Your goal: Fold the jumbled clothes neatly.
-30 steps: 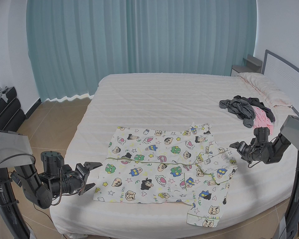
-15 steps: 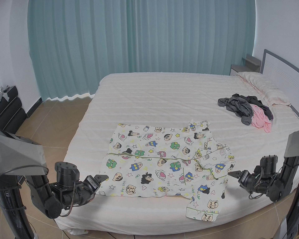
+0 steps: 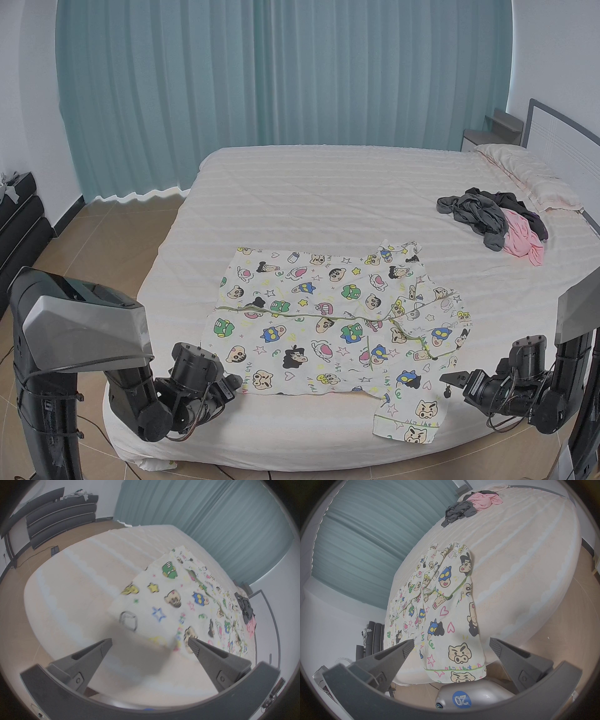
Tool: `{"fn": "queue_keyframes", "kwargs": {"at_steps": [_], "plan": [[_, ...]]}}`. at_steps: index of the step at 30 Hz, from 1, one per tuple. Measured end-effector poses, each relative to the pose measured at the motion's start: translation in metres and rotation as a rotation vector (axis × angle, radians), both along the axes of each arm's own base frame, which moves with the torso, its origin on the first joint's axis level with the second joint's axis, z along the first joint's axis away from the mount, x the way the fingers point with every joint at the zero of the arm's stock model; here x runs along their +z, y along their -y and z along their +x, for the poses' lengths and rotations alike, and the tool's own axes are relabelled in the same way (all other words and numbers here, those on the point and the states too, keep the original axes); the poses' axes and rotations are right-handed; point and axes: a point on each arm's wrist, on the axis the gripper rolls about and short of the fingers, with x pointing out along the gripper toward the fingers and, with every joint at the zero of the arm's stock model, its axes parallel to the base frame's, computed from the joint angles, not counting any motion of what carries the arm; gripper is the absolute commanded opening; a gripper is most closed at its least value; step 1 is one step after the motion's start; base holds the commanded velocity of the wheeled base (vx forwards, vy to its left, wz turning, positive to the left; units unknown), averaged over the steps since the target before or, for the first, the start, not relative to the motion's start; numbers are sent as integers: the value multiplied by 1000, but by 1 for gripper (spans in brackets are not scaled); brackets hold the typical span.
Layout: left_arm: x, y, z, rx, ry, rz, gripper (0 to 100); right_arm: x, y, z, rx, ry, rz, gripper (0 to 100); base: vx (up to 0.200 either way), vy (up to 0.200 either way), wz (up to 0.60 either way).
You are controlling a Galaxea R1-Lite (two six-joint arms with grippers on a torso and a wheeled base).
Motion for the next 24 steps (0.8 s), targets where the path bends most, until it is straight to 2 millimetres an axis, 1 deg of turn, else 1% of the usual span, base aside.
{"fn": "queue_keyframes", "kwargs": {"at_steps": [3,9,10,18,24], "plan": [[-1,-2,13,32,13,9,100,0,-1,0,-2,-2,-2,100,0,0,0],[-11,-2,25,57,-28,83,100,0,-2,-1,-4,-1,-6,100,0,0,0],[-13,-2,26,55,-35,106,0,0,-2,-1,-8,-1,-9,100,0,0,0],[-17,-5,34,68,-28,120,0,-3,-8,-3,12,-23,-29,100,0,0,0],[-17,-12,40,106,-10,107,0,-10,-18,-11,59,-87,-60,100,0,0,0]]}}
